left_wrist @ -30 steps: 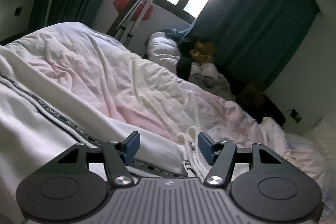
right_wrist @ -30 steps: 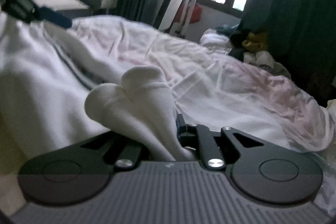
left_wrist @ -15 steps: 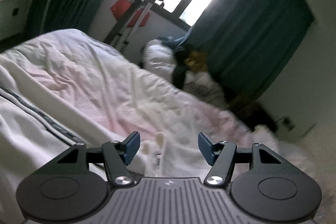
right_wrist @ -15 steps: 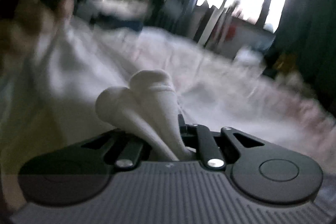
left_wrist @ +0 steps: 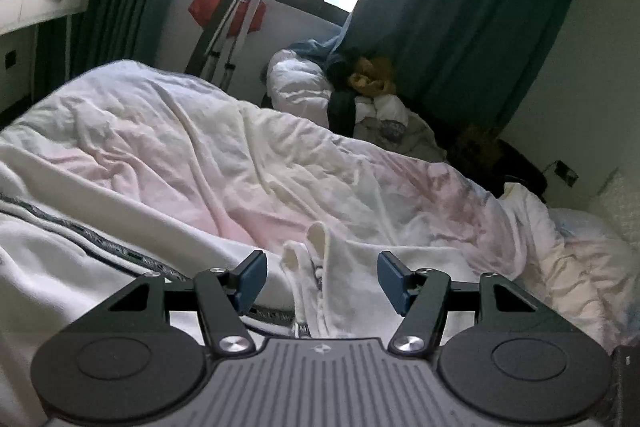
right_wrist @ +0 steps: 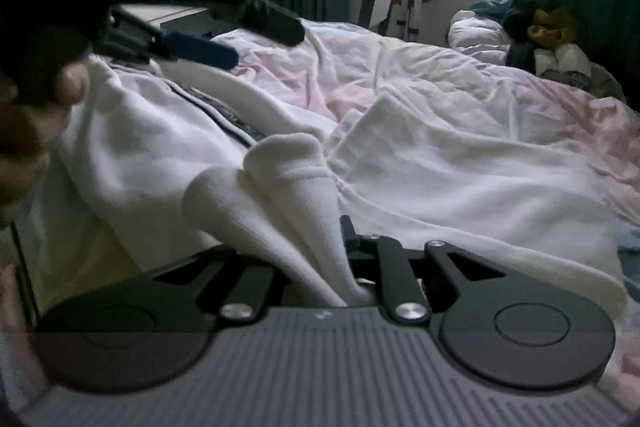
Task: Fold clothes
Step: 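Lower the garment onto the bed and open the right gripper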
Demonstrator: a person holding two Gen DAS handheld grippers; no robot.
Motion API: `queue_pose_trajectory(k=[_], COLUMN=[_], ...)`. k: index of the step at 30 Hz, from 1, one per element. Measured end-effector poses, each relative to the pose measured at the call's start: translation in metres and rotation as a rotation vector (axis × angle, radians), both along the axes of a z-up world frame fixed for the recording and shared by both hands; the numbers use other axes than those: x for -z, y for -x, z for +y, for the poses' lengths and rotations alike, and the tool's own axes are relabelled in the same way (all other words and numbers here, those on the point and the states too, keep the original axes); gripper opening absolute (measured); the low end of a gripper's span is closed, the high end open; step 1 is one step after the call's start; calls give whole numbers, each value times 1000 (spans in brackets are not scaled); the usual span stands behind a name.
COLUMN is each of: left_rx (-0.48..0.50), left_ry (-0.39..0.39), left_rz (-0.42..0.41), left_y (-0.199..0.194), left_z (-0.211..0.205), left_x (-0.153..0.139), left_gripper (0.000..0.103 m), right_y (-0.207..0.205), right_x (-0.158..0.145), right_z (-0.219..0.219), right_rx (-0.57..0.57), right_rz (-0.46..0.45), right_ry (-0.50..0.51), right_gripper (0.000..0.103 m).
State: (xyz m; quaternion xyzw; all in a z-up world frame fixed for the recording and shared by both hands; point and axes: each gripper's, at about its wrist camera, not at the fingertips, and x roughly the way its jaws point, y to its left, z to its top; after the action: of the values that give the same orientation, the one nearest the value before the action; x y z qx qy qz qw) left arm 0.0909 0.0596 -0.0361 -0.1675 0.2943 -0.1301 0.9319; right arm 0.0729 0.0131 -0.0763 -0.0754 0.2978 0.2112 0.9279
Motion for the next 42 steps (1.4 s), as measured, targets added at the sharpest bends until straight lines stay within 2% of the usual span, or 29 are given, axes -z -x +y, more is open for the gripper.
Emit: queue_pose_trajectory(k=[3, 8, 11, 15, 20, 27, 30, 33, 34, 36, 39, 42], left_rx=[38, 105, 109, 71, 14, -123, -182, -252, -281, -316, -351, -403], left_ry=[20, 111, 143, 174, 131, 89, 71, 56, 57, 42, -8, -7], left_rz=[38, 106, 142, 174, 157, 135, 126, 123, 128, 122, 107, 91], left_y=[-1, -2, -1, -1, 4, 25, 34, 45, 50, 61, 77, 89], left_z=[-1, 2, 4, 9, 13, 37, 48, 63, 71, 84, 103, 126], left_x=[5, 17, 24, 31, 27, 11, 3, -5, -9, -18, -31, -39], left_gripper=[64, 64, 64, 64, 65, 66, 68, 68, 70, 77, 80, 83], right_y=[5, 19, 33, 41, 44, 35, 35, 38, 39, 43, 49, 55], right_x=[-4, -5, -2, 1, 3, 0, -8, -13, -15, -17, -25, -35], right_z=[-4, -12, -17, -18, -13, -22, -29, -32, -33, -34, -39, -48], right_rx=[5, 13, -1, -25, -56, -43, -34, -49, -59, -78, -99, -93], right_rz=[13, 54, 26, -12, -18, 16, 13, 10, 5, -1, -18, -49], right_ry=[-16, -53, -64, -52, -42, -137, -187, -212, -219, -235, -276, -329], right_gripper=[17, 21, 21, 18, 17, 20, 28, 41, 52, 68, 74, 77])
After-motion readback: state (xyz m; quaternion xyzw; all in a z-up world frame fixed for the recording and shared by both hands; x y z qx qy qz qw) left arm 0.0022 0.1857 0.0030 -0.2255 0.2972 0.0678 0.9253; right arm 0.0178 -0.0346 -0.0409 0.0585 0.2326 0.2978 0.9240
